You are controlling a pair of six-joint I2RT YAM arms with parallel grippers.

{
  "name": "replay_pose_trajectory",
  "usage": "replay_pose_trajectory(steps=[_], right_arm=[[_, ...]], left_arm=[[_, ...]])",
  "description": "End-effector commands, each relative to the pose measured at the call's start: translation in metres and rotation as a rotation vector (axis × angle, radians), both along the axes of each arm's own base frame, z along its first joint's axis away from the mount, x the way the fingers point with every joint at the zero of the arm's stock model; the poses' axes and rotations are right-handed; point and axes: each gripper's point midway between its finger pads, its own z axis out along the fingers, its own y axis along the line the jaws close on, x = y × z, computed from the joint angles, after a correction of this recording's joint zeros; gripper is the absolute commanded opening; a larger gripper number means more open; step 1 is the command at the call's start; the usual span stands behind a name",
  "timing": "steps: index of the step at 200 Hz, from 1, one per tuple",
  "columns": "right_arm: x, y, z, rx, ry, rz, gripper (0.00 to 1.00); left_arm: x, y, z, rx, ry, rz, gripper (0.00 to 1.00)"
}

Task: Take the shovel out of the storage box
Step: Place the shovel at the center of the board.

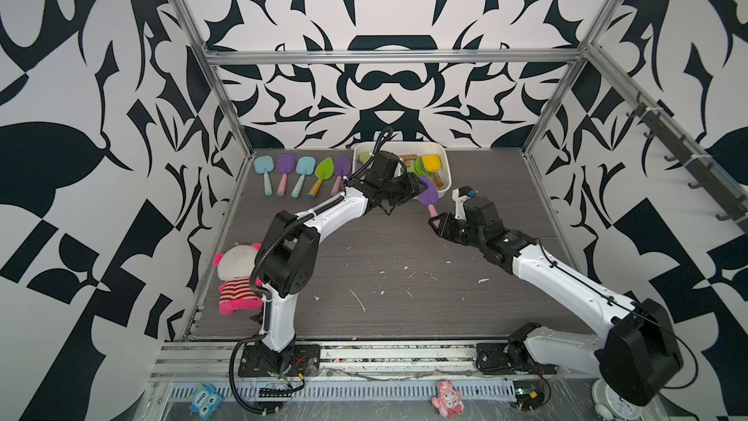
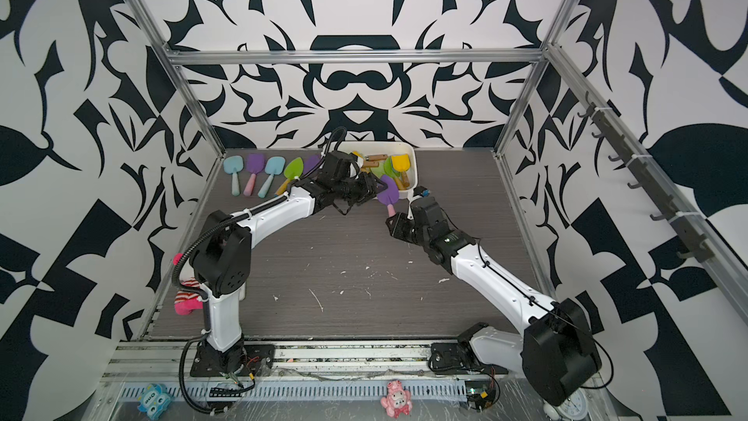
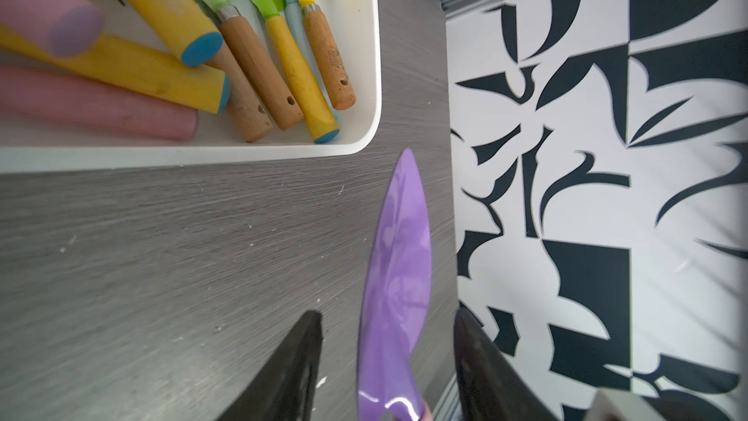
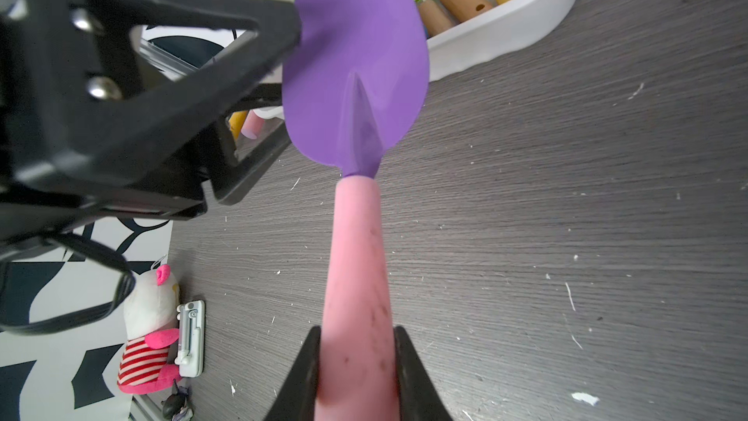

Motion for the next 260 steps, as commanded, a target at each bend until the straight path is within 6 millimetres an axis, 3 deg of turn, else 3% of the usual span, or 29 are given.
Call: replay_pose_trajectory(steps=[1,61,85,92,106,130,154,167,208,242,260], right_arm=[[0.014,0.011,0.035,0.053,-0.097,0.0,0.0],[0.014,0.017,0.035,0.061,-0.102,0.028,0.0],[0.013,0.022,0.04,0.067,-0.121,0.061,0.0],[0.013,0.024,0.044,0.071,-0.131,0.072,0.06],[0.013,0.026,0.05,0.072,-0.149,0.091,0.31],[0.014,0.025,0.061,0.05,-0.173,0.096,0.58],[0.018,0.015,0.072,0.001,-0.206,0.063,0.79],[0.022,0.012,0.077,-0.027,-0.223,0.059,0.84],[0.042,0.017,0.077,-0.051,-0.205,0.084,0.85],[0.077,0.019,0.054,-0.07,-0.091,0.084,0.85],[0.099,0.03,0.037,-0.096,-0.014,0.111,0.84]], left_arm=[[0.0,-0.005,-0.006,0.017,0.015,-0.021,0.45],[0.003,0.005,-0.017,0.083,-0.001,-0.04,0.09],[0.003,0.013,-0.01,0.101,-0.047,-0.065,0.03],[0.003,0.016,-0.006,0.101,-0.061,-0.074,0.02],[0.003,0.024,0.002,0.102,-0.09,-0.086,0.01],[-0.001,0.048,0.011,0.119,-0.132,-0.11,0.0],[-0.015,0.092,0.01,0.172,-0.129,-0.152,0.0],[-0.026,0.123,0.005,0.22,-0.124,-0.171,0.0],[-0.052,0.219,-0.012,0.383,-0.066,-0.189,0.0],[-0.049,0.295,-0.041,0.613,0.005,-0.155,0.01],[-0.037,0.321,-0.052,0.669,0.02,-0.12,0.02]])
